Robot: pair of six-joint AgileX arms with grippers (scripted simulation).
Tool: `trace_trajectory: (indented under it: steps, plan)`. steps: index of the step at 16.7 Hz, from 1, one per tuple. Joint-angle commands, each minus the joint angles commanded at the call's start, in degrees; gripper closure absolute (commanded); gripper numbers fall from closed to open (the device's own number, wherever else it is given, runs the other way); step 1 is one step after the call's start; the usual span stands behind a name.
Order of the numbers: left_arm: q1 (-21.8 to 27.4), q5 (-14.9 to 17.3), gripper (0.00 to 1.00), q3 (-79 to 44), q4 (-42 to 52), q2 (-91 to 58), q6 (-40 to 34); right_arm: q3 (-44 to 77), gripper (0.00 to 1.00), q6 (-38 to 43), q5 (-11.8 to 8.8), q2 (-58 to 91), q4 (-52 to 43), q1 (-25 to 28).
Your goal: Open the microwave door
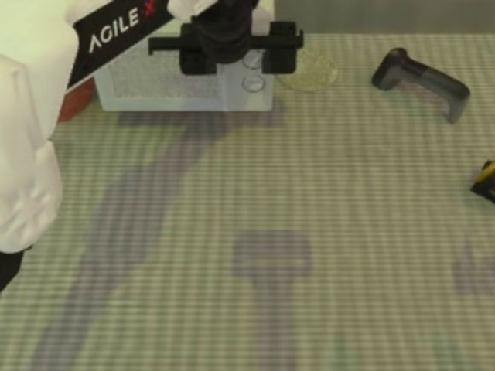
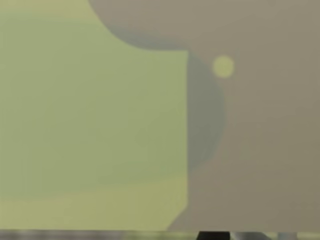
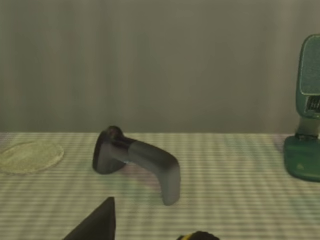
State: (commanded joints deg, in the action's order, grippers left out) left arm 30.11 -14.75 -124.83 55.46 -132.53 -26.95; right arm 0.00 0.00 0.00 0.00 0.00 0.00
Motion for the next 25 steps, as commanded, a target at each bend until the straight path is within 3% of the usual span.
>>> trace_trajectory:
  steps: [2,3,10,12,19,25]
  plan:
    - [0.0,0.0,0.98,0.0,0.0,0.0,0.0,0.0,0.0,0.0,0.0,0.0,0.0,0.0]
    - [0.0,0.0,1.0,0.0,0.0,0.0,0.0,0.0,0.0,0.0,0.0,0.0,0.0,0.0]
    - [0.0,0.0,1.0,0.0,0.0,0.0,0.0,0.0,0.0,0.0,0.0,0.0,0.0,0.0]
    - [1.83,1.28,1.0,1.72,-0.3,0.13,-0.55,0.0,0.0,0.0,0.0,0.0,0.0,0.0]
    - [1.63,-0.66,1.0,10.91,-3.62,6.24,-1.41,0.0,0.0,0.0,0.0,0.0,0.0,0.0]
    - [1.63,-0.83,1.0,11.42,-4.09,6.92,-1.56,0.0,0.0,0.0,0.0,0.0,0.0,0.0]
